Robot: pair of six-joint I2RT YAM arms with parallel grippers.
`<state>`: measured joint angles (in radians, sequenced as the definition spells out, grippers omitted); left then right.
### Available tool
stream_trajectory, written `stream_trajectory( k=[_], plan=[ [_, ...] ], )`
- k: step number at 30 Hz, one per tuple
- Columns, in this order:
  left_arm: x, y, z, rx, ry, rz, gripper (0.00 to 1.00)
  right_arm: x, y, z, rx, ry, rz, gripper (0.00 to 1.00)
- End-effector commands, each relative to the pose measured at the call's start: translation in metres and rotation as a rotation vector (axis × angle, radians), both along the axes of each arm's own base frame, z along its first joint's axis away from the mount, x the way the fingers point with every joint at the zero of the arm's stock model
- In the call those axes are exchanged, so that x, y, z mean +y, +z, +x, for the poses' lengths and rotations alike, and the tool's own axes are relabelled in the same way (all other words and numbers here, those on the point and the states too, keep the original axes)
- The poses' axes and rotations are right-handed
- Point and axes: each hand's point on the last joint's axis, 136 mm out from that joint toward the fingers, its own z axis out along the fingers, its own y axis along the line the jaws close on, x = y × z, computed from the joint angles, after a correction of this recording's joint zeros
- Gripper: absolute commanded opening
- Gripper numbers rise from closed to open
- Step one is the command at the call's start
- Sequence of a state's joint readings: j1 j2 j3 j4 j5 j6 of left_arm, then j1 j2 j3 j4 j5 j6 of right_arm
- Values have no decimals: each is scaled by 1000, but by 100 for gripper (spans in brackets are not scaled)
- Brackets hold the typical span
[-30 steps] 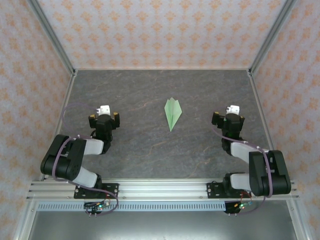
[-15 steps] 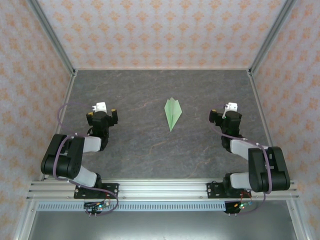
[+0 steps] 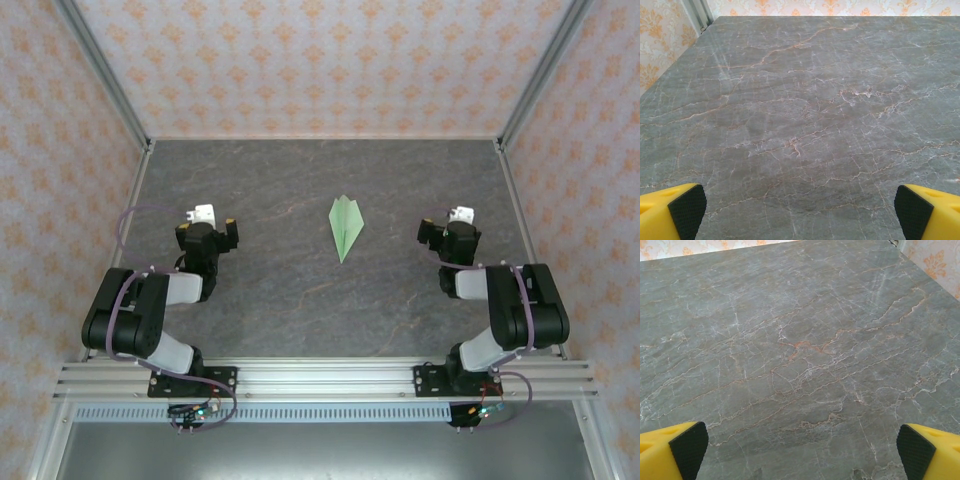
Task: Fold a paper plane with a square sheet of paper (fold left side to right side)
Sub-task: Reset both arms
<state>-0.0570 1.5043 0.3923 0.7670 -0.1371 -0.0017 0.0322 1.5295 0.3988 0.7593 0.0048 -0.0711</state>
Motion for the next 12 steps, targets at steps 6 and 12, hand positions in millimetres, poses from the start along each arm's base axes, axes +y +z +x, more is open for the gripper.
stream_trajectory(
  k=[6, 12],
  plan=[
    [1, 11, 7, -24, 1, 3, 100, -6, 14, 7, -45, -37, 10, 100],
    [1, 11, 7, -25, 1, 3, 100, -6, 14, 7, -43, -37, 10, 100]
  ],
)
